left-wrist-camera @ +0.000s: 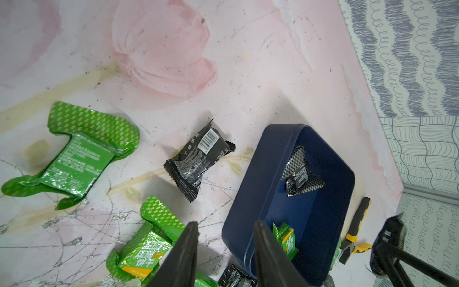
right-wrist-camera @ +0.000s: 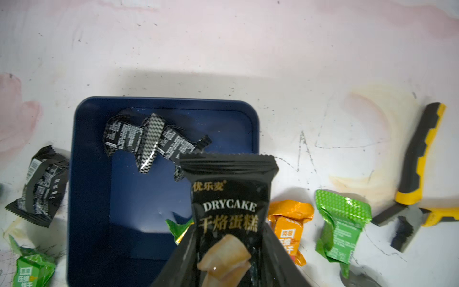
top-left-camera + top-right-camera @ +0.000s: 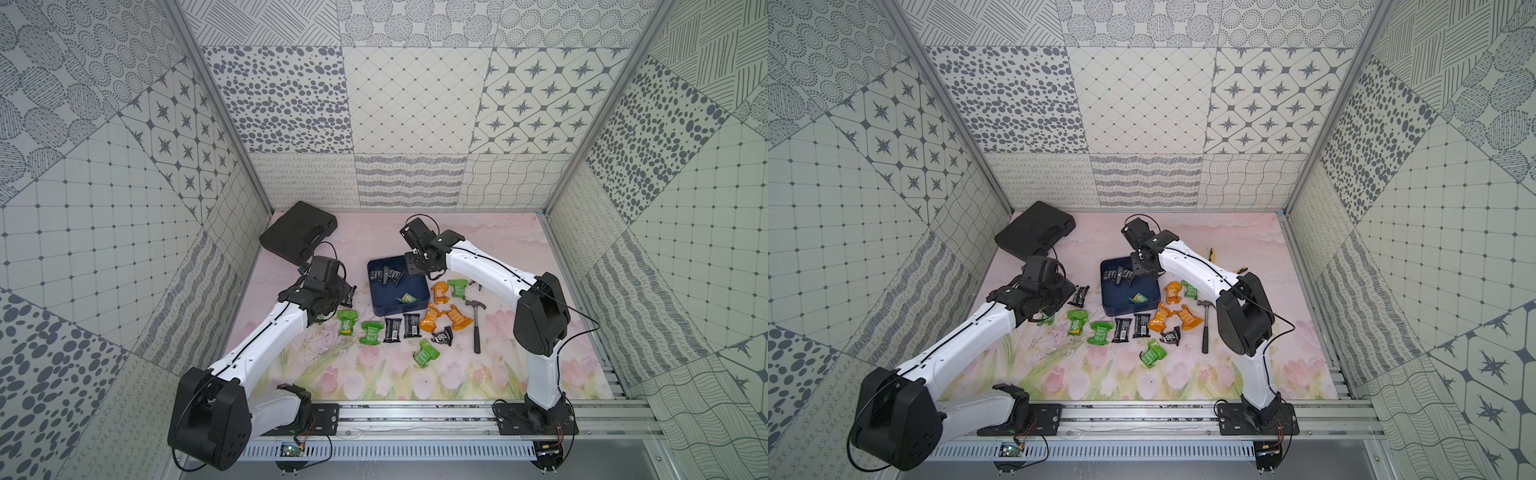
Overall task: Take the cookies out of the storage box
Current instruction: Place the cookie at the center of the board.
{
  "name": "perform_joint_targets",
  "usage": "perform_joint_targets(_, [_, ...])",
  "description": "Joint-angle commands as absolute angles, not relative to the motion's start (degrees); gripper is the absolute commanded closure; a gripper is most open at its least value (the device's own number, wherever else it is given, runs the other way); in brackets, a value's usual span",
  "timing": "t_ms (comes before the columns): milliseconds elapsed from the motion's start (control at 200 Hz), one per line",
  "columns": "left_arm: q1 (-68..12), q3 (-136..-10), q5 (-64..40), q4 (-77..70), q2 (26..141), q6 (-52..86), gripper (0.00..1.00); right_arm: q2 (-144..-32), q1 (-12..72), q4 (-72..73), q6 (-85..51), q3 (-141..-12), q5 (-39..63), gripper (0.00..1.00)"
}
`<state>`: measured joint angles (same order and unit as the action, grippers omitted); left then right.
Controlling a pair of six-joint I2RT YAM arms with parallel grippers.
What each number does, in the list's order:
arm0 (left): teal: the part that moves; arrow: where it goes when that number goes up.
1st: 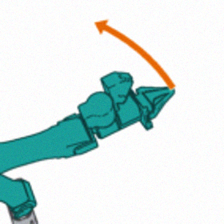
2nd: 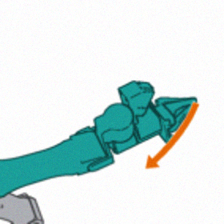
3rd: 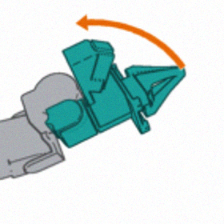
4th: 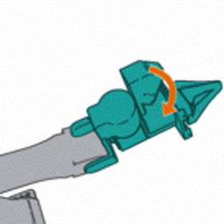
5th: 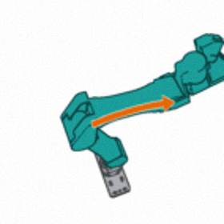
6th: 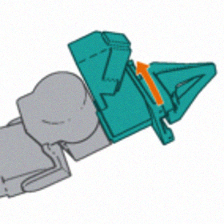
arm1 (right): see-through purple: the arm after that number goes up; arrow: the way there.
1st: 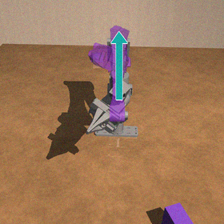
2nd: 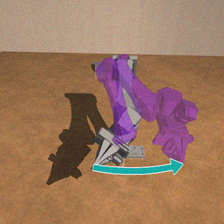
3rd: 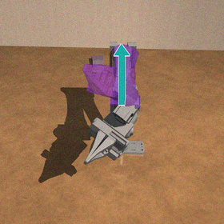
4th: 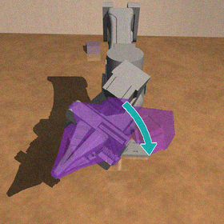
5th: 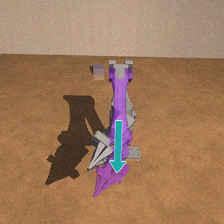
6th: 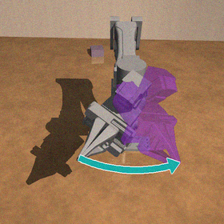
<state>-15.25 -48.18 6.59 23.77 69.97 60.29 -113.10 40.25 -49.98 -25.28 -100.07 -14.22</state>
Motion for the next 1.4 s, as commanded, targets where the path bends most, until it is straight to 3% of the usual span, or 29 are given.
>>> perform_joint_targets(0, [-14.87,-50.47,5.26,20.75,71.17,54.71,0.58,-111.38,37.20,-48.94,-25.35,-98.12,-15.68,0.60])
perform_joint_targets(385, [-16.01,-54.89,4.46,21.33,75.12,52.54,0.56,-119.82,31.04,-43.34,-24.90,-98.83,-10.93,0.59])
perform_joint_targets(650, [-21.05,-59.77,6.40,23.79,79.88,51.99,0.54,-125.53,29.14,-41.88,-23.99,-99.58,-9.45,0.58])
perform_joint_targets(905, [-25.07,-64.60,5.64,25.31,85.39,52.20,0.51,-127.33,28.13,-41.14,-23.70,-99.14,-8.88,0.51])
perform_joint_targets(1080, [-26.71,-67.93,4.25,28.86,89.11,53.47,0.48,-125.08,28.04,-40.97,-23.31,-98.33,-8.88,0.39])
perform_joint_targets(1396, [-27.87,-70.41,6.38,31.54,91.83,57.54,0.48,-110.95,30.37,-34.98,-28.82,-91.59,-3.28,0.40])
